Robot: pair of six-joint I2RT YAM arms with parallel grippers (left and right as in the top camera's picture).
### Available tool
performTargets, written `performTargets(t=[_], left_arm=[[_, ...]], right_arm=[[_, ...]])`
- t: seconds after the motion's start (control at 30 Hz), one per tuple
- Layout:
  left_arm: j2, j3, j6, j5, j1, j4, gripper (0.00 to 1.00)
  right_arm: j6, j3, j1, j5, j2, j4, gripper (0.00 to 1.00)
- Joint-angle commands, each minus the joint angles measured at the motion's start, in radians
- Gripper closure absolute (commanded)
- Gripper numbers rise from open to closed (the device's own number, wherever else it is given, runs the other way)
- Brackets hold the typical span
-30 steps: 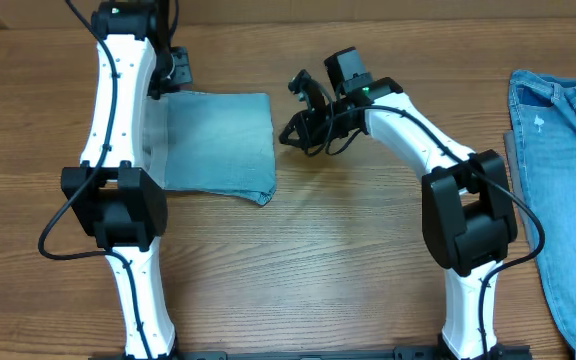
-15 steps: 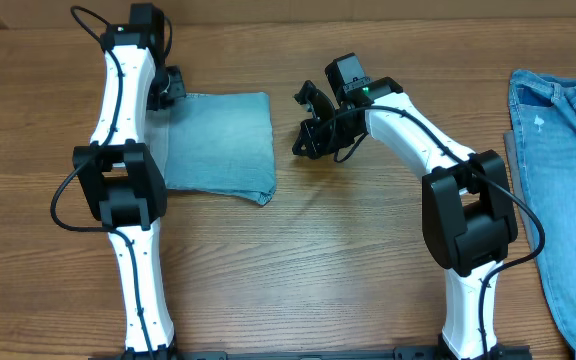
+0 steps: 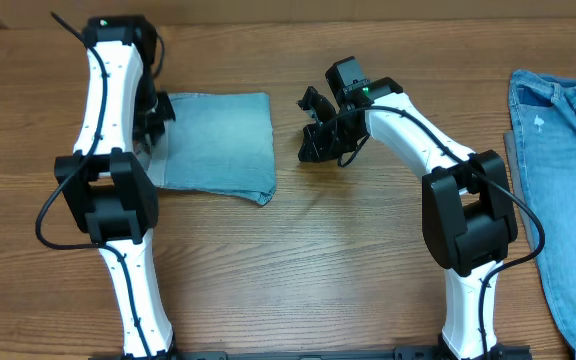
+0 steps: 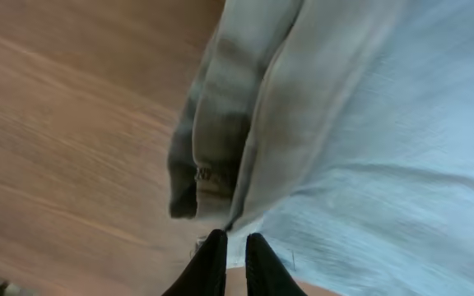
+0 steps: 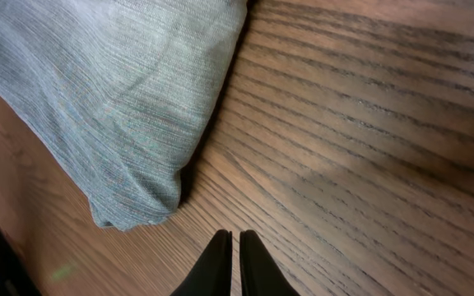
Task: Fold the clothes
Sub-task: 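Grasp the left and right edges of the jeans bundle with both grippers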
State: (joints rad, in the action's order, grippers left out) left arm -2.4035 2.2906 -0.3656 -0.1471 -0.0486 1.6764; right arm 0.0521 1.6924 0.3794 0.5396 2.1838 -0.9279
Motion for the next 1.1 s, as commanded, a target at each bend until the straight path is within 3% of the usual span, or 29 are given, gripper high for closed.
performTargets(t=[0.0, 0.1, 0.17, 0.23, 0.37, 0.43, 0.47, 0.5, 0.53, 0.57, 0.7, 0.83, 1.07], left_arm=[[-0.003, -0.141, -0.024, -0.055, -0.010, -0.050, 0.85], [-0.003, -0.288, -0.082, -0.137, -0.011, -0.208, 0.87], [-0.003, -0.363, -0.079, -0.121, -0.011, -0.271, 0.95], [0.000, -0.344, -0.078, -0.094, -0.007, -0.246, 0.96], [0.031, -0.134, -0.072, -0.049, 0.001, -0.074, 0.94], [0.052, 0.002, -0.022, -0.005, 0.001, -0.013, 0.77], [0.058, 0.074, 0.008, 0.019, -0.002, 0.003, 0.61], [0.059, 0.108, 0.032, 0.043, -0.006, 0.006, 0.43], [0.059, 0.139, 0.097, 0.105, -0.016, -0.004, 0.26], [0.059, 0.147, 0.147, 0.164, -0.027, -0.020, 0.13], [0.056, 0.126, 0.282, 0.351, -0.091, -0.061, 0.03], [0.053, 0.076, 0.372, 0.440, -0.166, -0.089, 0.01], [0.053, -0.182, 0.490, 0.654, -0.208, -0.293, 0.00]], right_arm=[[0.001, 0.017, -0.004, -0.008, -0.029, 0.002, 0.91], [0.001, 0.016, -0.004, -0.008, -0.029, -0.002, 0.91], [0.001, 0.016, -0.004, -0.009, -0.029, -0.003, 0.86], [0.002, 0.016, -0.004, -0.008, -0.029, -0.002, 0.82], [0.001, 0.016, -0.004, -0.008, -0.029, -0.006, 0.76], [0.001, 0.016, -0.004, -0.003, -0.029, -0.008, 0.70], [0.001, 0.016, -0.003, 0.022, -0.029, -0.010, 0.67], [0.001, 0.018, 0.000, 0.058, -0.029, -0.008, 0.74], [0.002, 0.031, 0.007, 0.141, -0.029, -0.010, 0.96], [0.006, 0.045, 0.013, 0.201, -0.029, -0.007, 0.96], [0.001, 0.072, 0.040, 0.388, -0.029, 0.139, 0.96], [0.000, 0.050, 0.090, 0.311, -0.029, 0.233, 0.96], [-0.003, 0.028, 0.195, 0.053, 0.006, 0.315, 0.96]])
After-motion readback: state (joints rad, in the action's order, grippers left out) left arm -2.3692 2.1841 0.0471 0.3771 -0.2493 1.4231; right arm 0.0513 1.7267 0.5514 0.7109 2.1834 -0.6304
